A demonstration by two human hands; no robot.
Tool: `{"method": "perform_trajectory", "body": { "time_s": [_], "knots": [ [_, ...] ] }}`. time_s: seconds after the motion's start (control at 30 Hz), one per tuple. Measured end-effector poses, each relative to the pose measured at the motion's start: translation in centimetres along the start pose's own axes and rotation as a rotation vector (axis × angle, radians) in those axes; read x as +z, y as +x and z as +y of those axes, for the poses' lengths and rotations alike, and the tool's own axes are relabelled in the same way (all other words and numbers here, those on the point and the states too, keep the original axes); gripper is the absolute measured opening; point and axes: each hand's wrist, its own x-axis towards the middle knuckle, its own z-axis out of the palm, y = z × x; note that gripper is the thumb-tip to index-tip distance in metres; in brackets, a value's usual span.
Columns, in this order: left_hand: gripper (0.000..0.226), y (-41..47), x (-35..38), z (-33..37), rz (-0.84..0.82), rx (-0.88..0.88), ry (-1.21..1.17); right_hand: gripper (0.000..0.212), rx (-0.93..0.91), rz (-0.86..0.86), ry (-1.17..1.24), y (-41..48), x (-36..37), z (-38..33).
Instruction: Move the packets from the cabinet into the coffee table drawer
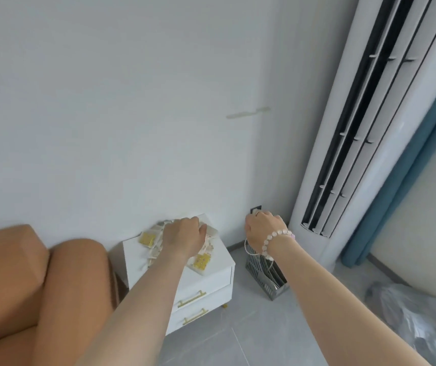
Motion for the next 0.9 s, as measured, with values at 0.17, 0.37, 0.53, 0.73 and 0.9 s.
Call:
{"method": "perform_trajectory", "body": {
  "time_s": [0.17, 0.37, 0.53, 0.73, 0.9],
  "knots": [
    [0.040, 4.0, 0.6, -2.2, 0.011, -0.128, 0.011, 0.039, -0.110, 0.010, -0.019, 7.3, -0.2, -0.4],
    [0.040, 6.2, 0.7, -7.1, -0.027, -0.271, 0.013, 0.039, -0.278, -0.037, -0.047, 13.4, 1.4, -4.6],
    [0.040, 10.2, 2.0, -11.8, -0.054, -0.385, 0.014, 0.040, -0.330, -0.043, -0.022, 18.9, 2.6, -7.4],
    [0.041, 16.9, 6.6, -16.8, -0.152, -0.392, -0.025, 0.040, -0.276, -0.142, -0.044, 27.3, 6.7, -9.1],
    [0.041, 21.7, 11.1, -22.4, -0.242, -0.424, -0.088, 0.041, -0.249, -0.294, -0.104, 32.7, 10.8, -11.4]
  ]
}}
